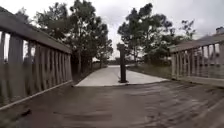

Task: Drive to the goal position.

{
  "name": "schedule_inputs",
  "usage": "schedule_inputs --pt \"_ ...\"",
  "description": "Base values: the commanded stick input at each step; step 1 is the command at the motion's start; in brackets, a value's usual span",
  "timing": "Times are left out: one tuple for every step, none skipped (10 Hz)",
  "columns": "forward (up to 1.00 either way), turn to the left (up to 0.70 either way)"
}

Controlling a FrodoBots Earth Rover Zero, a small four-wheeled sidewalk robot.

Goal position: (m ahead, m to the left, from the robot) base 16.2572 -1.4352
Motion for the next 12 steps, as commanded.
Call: schedule_inputs --pt "0.85 0.0" --pt "0.85 0.0" --pt "0.85 0.0" --pt "0.85 0.0" --pt "0.85 0.0" --pt "0.85 0.0" --pt "0.85 0.0" --pt "0.85 0.0" --pt "0.85 0.0" --pt "0.85 0.0" --pt "0.85 0.0" --pt "0.85 0.0"
